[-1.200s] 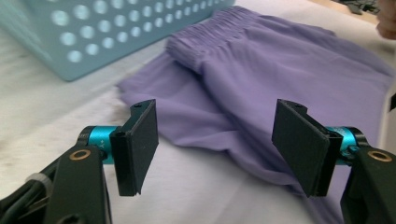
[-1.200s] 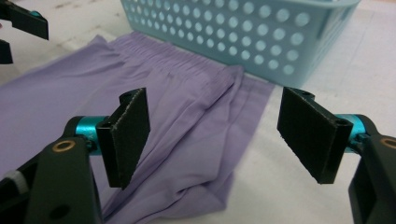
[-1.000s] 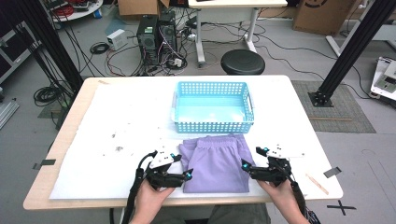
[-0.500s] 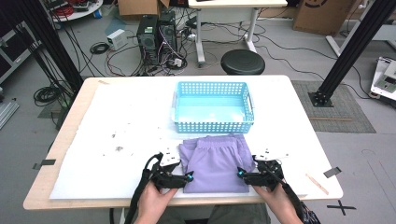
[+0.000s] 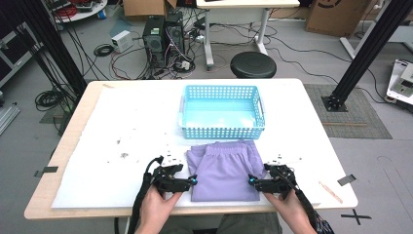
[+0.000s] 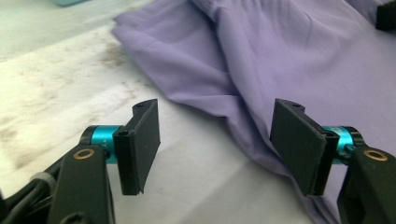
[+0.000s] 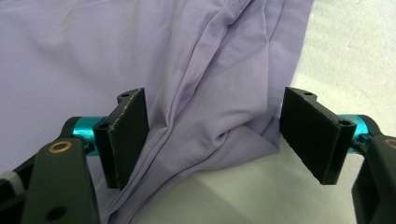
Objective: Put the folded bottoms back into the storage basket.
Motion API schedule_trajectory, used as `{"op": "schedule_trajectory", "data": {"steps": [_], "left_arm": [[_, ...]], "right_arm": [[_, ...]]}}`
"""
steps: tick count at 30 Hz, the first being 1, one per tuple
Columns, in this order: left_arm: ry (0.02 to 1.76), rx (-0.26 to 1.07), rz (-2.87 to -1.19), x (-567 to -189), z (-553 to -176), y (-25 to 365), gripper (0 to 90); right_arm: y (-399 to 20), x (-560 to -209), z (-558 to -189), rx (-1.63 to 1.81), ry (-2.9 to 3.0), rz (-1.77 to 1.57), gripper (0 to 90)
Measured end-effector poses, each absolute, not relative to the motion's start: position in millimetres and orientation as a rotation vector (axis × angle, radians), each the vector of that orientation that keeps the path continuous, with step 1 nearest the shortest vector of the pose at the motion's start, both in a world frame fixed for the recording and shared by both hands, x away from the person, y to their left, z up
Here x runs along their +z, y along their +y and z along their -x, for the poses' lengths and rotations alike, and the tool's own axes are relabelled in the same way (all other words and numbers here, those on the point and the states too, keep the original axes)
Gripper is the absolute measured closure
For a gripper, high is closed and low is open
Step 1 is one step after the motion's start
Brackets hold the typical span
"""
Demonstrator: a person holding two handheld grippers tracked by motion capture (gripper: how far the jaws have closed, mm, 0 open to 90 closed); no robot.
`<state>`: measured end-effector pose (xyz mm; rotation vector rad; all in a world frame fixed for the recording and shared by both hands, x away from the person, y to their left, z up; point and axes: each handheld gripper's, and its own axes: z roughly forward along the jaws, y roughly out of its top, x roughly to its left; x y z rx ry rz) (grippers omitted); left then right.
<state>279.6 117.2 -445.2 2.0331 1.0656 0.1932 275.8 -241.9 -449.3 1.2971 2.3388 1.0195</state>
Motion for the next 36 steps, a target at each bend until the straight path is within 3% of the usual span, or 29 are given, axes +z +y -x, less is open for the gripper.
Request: {"op": "schedule_trajectory", "data": {"steps": [6, 9, 14, 20, 27, 36], "left_arm": [[1.062, 0.168, -2.009, -446.3, -277.4, 105.2, 30.0], [1.057, 0.154, -1.996, -447.1, -278.7, 99.6, 31.5], [1.045, 0.151, -1.978, -449.1, -281.9, 91.5, 45.3], [1.039, 0.160, -1.987, -449.2, -284.3, 82.7, 54.5], [1.015, 0.114, -1.991, -450.5, -289.4, 79.9, 73.7], [0.974, 0.073, -1.985, -448.9, -291.7, 83.0, 82.6]], "right_arm": [[-240.4, -449.4, -276.1, 1.016, 2.339, -1.306, 23.3], [-240.6, -449.1, -276.6, 1.025, 2.328, -1.330, 27.1], [-243.0, -448.3, -278.4, 1.066, 2.313, -1.369, 42.9], [-235.8, -447.7, -278.0, 1.049, 2.328, -1.336, 55.8], [-230.4, -447.8, -279.6, 1.084, 2.384, -1.299, 80.0], [-229.1, -444.0, -276.5, 1.131, 2.394, -1.233, 84.9]]}}
